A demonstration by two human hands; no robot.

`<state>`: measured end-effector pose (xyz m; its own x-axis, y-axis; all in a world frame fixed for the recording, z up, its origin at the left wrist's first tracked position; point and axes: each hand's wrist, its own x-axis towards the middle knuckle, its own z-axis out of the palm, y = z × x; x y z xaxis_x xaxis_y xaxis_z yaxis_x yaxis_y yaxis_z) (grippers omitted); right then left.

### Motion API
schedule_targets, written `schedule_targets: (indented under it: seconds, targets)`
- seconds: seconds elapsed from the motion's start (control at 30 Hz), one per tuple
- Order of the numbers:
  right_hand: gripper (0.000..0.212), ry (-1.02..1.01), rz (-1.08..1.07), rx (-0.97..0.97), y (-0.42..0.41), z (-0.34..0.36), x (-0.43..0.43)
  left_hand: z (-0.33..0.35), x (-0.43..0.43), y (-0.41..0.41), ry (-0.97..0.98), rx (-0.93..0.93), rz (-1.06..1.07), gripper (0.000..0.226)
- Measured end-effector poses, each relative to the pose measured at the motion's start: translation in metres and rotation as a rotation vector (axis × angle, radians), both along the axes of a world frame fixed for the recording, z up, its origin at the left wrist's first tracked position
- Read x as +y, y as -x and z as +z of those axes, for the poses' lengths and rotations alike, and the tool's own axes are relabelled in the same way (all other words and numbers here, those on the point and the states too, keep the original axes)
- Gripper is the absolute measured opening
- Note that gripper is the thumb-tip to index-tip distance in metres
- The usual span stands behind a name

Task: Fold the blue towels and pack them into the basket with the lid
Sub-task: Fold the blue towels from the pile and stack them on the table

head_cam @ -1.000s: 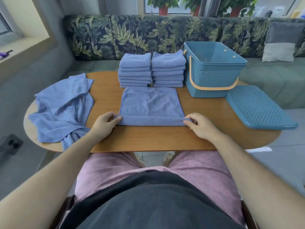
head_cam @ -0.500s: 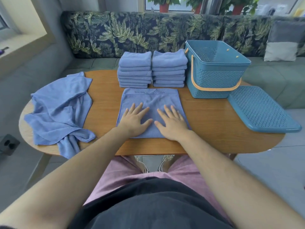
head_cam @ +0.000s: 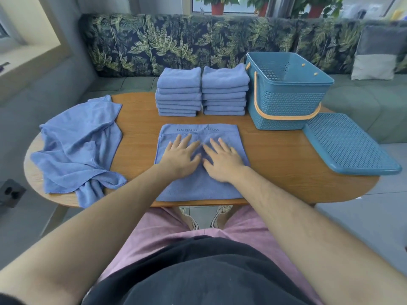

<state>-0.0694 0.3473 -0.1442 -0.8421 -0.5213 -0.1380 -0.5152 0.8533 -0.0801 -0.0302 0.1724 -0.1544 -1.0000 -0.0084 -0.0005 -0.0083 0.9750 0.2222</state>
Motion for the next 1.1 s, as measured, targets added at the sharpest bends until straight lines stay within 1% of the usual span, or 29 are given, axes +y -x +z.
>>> schedule_targets:
  seconds: [0.07,0.13,0.2,0.23,0.27,0.33,0.4,0.47,0.53,0.6,0.7,0.77,0.83,0.93,1.03,1.1]
  targets:
    - [0.064,0.006,-0.025,-0.051,-0.002,-0.011,-0.002,-0.01,-0.004,0.002,0.002,-0.093,0.02,0.058]
    - [0.065,0.031,-0.035,-0.053,-0.013,-0.015,0.002,-0.016,-0.003,-0.008,-0.001,-0.07,0.014,0.058]
    - [0.067,0.015,-0.019,-0.036,-0.028,-0.016,0.009,-0.017,0.002,-0.024,0.011,-0.034,0.0,0.067]
    - [0.067,0.002,0.002,-0.012,-0.035,-0.014,0.015,-0.017,0.004,-0.035,0.01,-0.03,-0.004,0.073]
    - [0.066,-0.005,0.03,0.038,-0.04,-0.012,0.02,-0.017,0.007,-0.045,0.005,-0.03,-0.008,0.074]
    - [0.057,0.037,0.087,0.197,-0.035,-0.005,0.026,-0.013,0.008,-0.049,0.004,-0.005,-0.012,0.064]
    - [0.044,0.101,0.091,0.305,-0.006,0.002,0.029,-0.002,0.004,-0.032,-0.024,0.046,-0.005,0.046]
    - [0.035,0.112,0.038,0.275,0.031,0.007,0.035,0.007,-0.007,-0.005,-0.028,0.094,0.021,0.037]
    - [0.034,0.12,-0.017,0.186,0.057,0.005,0.045,0.01,-0.024,0.014,0.003,0.082,0.058,0.034]
    - [0.03,0.226,-0.034,0.163,0.066,-0.004,0.054,0.009,-0.042,0.022,0.011,0.044,0.081,0.031]
    - [0.029,0.437,-0.075,0.206,0.066,-0.018,0.061,0.007,-0.062,0.023,-0.025,0.123,0.046,0.022]
    - [0.023,0.517,-0.084,0.221,0.067,-0.021,0.064,0.003,-0.07,0.02,-0.099,0.185,0.014,0.024]
    - [0.013,0.594,-0.086,0.21,0.067,-0.022,0.066,-0.002,-0.076,0.016,-0.214,0.248,0.004,0.026]
    - [0.01,0.742,-0.092,0.147,0.065,-0.02,0.069,-0.01,-0.083,0.012,-0.373,0.309,0.02,0.019]
    - [0.005,0.802,-0.159,0.108,0.064,-0.018,0.07,-0.012,-0.084,0.013,-0.402,0.327,0.033,0.019]
    - [0.005,0.825,-0.229,0.141,0.064,-0.018,0.07,-0.013,-0.084,0.013,-0.397,0.342,0.058,0.019]
